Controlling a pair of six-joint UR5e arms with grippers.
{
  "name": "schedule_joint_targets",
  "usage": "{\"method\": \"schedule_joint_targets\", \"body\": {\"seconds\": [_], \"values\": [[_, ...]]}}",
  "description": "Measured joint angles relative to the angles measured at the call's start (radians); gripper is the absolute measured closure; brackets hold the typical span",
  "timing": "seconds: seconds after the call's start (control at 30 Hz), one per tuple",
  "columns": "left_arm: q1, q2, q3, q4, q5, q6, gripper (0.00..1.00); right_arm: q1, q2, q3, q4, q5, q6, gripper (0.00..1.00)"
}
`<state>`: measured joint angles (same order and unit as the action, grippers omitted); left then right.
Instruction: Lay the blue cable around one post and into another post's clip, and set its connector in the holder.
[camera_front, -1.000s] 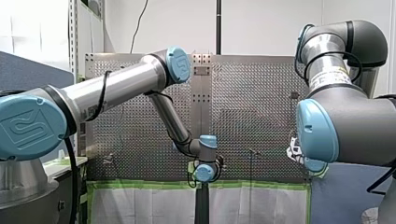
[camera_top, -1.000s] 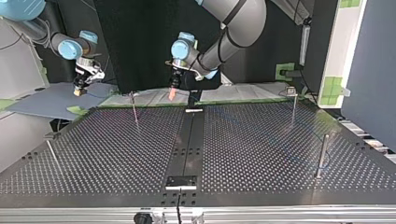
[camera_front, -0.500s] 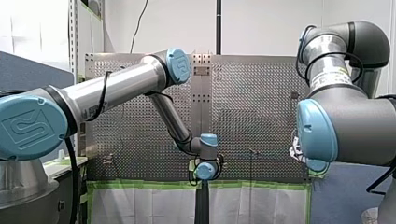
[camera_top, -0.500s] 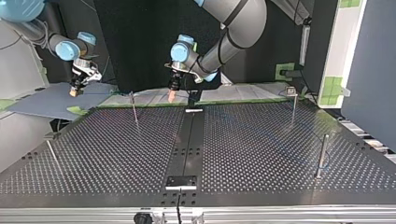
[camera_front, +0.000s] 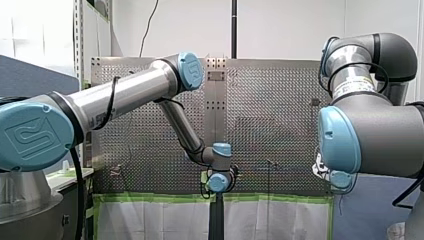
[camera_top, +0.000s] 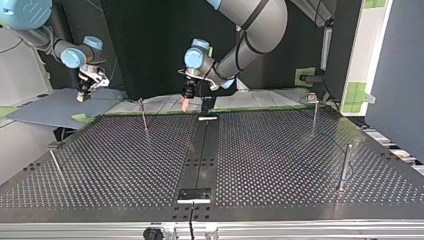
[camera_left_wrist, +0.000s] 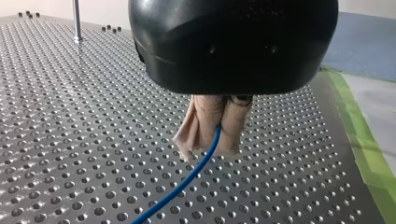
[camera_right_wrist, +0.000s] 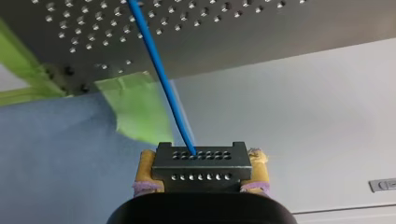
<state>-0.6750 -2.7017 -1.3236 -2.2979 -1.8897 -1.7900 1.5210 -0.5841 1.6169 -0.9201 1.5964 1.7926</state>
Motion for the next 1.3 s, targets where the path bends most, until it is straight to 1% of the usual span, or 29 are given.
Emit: {"method": "schedule_joint_targets", "body": {"seconds": [0.07,0.27,0.4,0.5,0.7,0.73,0.77,0.8,0.83,0.87,0.9,0.93,0.97,1.0,1.03,1.07,1.1,1.3], "values": [[0.003,0.000,0.000,0.001,0.003,-0.002,1.00,0.000,0.000,-0.013,0.006,-0.004,0.000,0.93],[0.015,0.000,0.016,-0.001,0.016,-0.006,1.00,-0.002,0.000,-0.057,0.026,-0.032,0.005,0.93],[0.018,0.000,0.031,-0.008,0.020,-0.003,1.00,-0.004,0.000,-0.068,0.026,-0.065,0.014,0.93],[0.018,0.000,0.040,-0.014,0.020,0.001,1.00,-0.005,0.000,-0.071,0.017,-0.087,0.019,0.93],[0.015,0.000,0.054,-0.038,0.019,0.009,1.00,-0.006,0.000,-0.078,0.009,-0.099,0.027,0.93],[0.013,0.000,0.055,-0.041,0.019,0.010,0.98,-0.006,0.001,-0.078,0.009,-0.100,0.028,0.93],[0.012,0.000,0.055,-0.044,0.019,0.011,0.98,-0.006,0.001,-0.078,0.010,-0.100,0.028,0.93],[0.010,0.000,0.055,-0.050,0.018,0.013,0.86,-0.006,0.001,-0.079,0.011,-0.100,0.028,0.93],[0.009,0.000,0.055,-0.055,0.018,0.015,0.78,-0.006,0.001,-0.079,0.012,-0.100,0.028,0.93],[0.007,0.000,0.055,-0.062,0.018,0.018,0.78,-0.006,0.001,-0.079,0.013,-0.100,0.028,0.93],[0.005,0.000,0.055,-0.072,0.018,0.022,0.61,-0.006,0.002,-0.079,0.013,-0.100,0.028,0.93],[0.004,0.001,0.055,-0.081,0.018,0.024,0.40,-0.005,0.002,-0.079,0.014,-0.100,0.028,0.93],[0.003,0.001,0.055,-0.090,0.019,0.026,0.40,-0.004,0.003,-0.079,0.014,-0.101,0.029,0.93],[0.001,0.001,0.055,-0.101,0.022,0.028,0.26,-0.003,0.004,-0.079,0.015,-0.100,0.029,0.93],[-0.001,0.001,0.055,-0.108,0.026,0.030,0.10,-0.002,0.005,-0.079,0.015,-0.100,0.029,0.93],[-0.003,0.001,0.055,-0.116,0.031,0.033,0.10,-0.002,0.007,-0.079,0.016,-0.100,0.029,0.93],[-0.005,0.001,0.055,-0.124,0.040,0.038,0.00,-0.001,0.010,-0.079,0.017,-0.099,0.029,0.93],[-0.016,0.003,0.055,-0.139,0.092,0.076,0.00,0.000,0.032,-0.080,0.017,-0.098,0.034,0.93]]}}
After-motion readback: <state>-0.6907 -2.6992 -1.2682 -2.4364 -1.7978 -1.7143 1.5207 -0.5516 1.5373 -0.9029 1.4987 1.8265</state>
